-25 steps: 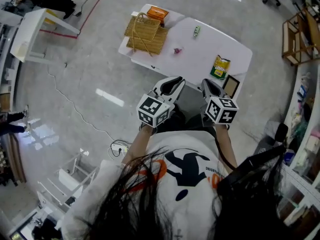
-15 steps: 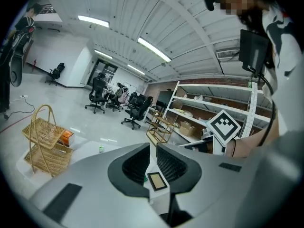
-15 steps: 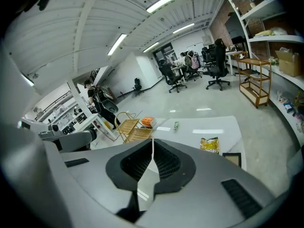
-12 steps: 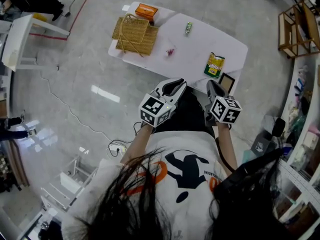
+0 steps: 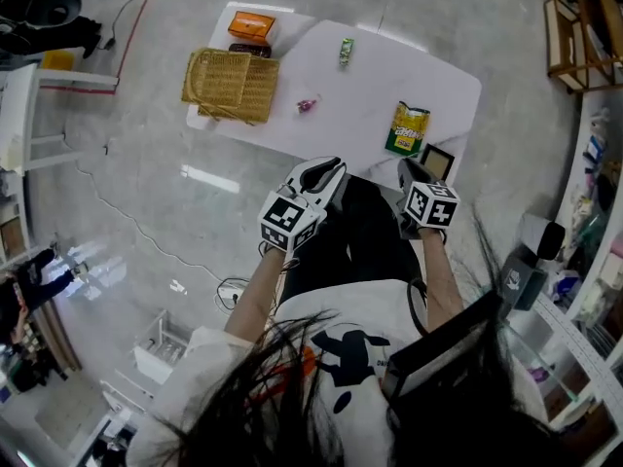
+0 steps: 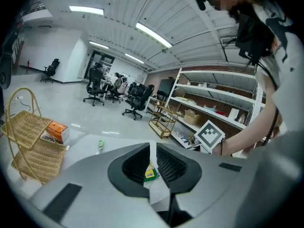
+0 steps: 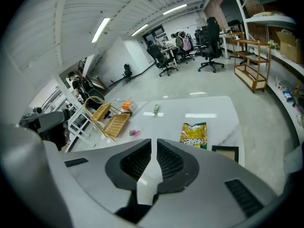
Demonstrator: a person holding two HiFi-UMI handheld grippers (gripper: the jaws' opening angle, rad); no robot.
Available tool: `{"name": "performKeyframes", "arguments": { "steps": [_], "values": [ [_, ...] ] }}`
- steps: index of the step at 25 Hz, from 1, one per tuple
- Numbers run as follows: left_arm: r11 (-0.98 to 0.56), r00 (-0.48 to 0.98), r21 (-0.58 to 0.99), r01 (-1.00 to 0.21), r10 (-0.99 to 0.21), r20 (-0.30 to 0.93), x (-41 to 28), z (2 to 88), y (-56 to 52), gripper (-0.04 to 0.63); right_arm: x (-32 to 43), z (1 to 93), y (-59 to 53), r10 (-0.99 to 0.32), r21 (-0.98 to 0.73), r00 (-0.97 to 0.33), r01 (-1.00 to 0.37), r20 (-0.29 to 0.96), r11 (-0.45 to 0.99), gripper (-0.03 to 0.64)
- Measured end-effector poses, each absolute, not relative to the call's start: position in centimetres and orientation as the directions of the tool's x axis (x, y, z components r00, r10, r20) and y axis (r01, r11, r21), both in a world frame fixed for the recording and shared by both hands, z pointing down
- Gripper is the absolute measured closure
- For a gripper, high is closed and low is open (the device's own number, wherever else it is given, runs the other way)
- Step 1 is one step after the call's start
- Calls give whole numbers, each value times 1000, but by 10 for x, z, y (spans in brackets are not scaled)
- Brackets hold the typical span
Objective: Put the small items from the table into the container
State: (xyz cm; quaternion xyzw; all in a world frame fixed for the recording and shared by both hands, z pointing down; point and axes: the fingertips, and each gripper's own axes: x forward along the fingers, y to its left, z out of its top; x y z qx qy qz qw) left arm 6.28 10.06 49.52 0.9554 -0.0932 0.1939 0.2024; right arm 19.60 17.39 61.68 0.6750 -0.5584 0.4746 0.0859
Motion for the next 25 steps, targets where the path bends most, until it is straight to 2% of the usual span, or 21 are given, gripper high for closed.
{"name": "performKeyframes", "arguments": {
  "steps": [1, 4, 10, 15, 22, 25],
  "values": [
    [-900, 905, 353, -256, -95, 414, 69, 502, 97, 557, 202, 629, 172, -661, -417, -86, -834, 745, -361, 581],
    [-895, 902, 366, -256, -85, 424, 86, 521, 88, 558, 216, 664, 166, -620, -405, -118, -847, 776, -345, 492],
    [-875, 889, 403, -268, -64, 453, 117, 569, 83, 557, 247, 732, 167, -522, -327, -107, -877, 846, -351, 470],
    [-855, 876, 432, -288, -52, 480, 134, 604, 73, 557, 263, 787, 171, -421, -242, -72, -899, 904, -366, 426],
    [-829, 859, 449, -334, -70, 508, 133, 627, 55, 557, 285, 840, 174, -293, -94, 40, -898, 955, -430, 420],
    [-824, 847, 447, -349, -73, 526, 127, 635, 49, 557, 288, 850, 168, -296, -95, 55, -878, 954, -469, 420]
  ]
}}
